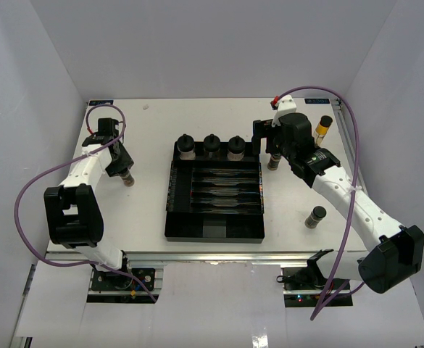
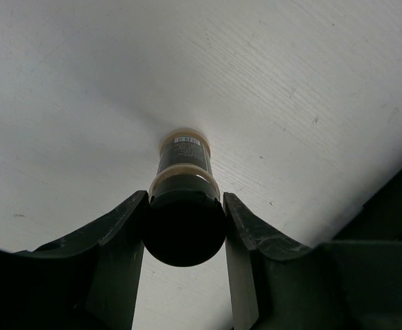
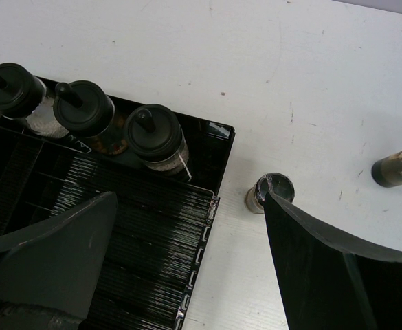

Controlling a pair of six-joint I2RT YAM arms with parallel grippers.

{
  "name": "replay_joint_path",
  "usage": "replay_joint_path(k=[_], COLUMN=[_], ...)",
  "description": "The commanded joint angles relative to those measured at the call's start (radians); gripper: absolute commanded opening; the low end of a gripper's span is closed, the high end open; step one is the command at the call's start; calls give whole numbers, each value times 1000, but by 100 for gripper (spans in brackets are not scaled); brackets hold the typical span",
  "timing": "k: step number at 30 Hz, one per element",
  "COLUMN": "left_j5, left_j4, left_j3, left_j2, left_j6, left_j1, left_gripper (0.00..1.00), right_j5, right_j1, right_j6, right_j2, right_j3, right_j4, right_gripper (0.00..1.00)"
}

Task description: Organize the condiment bottles

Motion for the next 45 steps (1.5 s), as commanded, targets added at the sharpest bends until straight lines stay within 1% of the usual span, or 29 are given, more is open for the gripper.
replay_joint_path(k=[1, 2, 3, 4, 8, 13, 15, 19, 21, 26, 27, 30, 33, 38, 41, 45], left_j5=[22, 24, 29, 32, 28, -37, -36, -22, -14, 66, 70, 69, 70, 6, -40, -99], left_j4=[-34, -41, -47, -60, -116, -213, -257, -328, -359, -350, -348, -338, -309, -286, -300, -319], left_j3=[23, 28, 33, 45, 91, 153, 165, 185, 192, 188, 183, 143, 100, 42, 24, 13], left_j2=[-23, -29, -36, -44, -96, -153, -181, -222, -255, -338, -347, -363, -370, -393, -384, -347], left_j6=[2, 5, 10, 21, 50, 65, 61, 34, 31, 18, 8, -24, -47, -123, -161, -218], left_j1=[6, 6, 4, 4, -31, -187, -278, -418, -460, -593, -636, -716, -773, -883, -930, -1024], left_gripper=[17, 7, 1, 0, 0, 0, 0, 0, 0, 0, 0, 0, 0, 0, 0, 0], right_j5=[9, 8, 8, 8, 1, -12, -12, -1, 3, 7, 8, 11, 13, 32, 43, 42], right_j1=[0, 0, 0, 0, 0, 0, 0, 0, 0, 0, 0, -1, 0, 0, 0, 0], right_j6=[-14, -13, -13, -13, -11, 4, 13, 23, 29, 42, 44, 54, 59, 54, 48, 48], right_j2=[-22, -23, -24, -26, -36, -59, -68, -89, -100, -132, -143, -163, -173, -184, -189, -193], right_j3=[6, 9, 12, 18, 26, 24, 21, 16, 8, -14, -23, -53, -67, -72, -72, -76], right_j4=[33, 29, 24, 20, 2, -29, -43, -88, -101, -123, -126, -127, -132, -144, -148, -145], right_gripper=[94, 94, 94, 94, 94, 94, 94, 94, 94, 94, 94, 94, 94, 94, 94, 94])
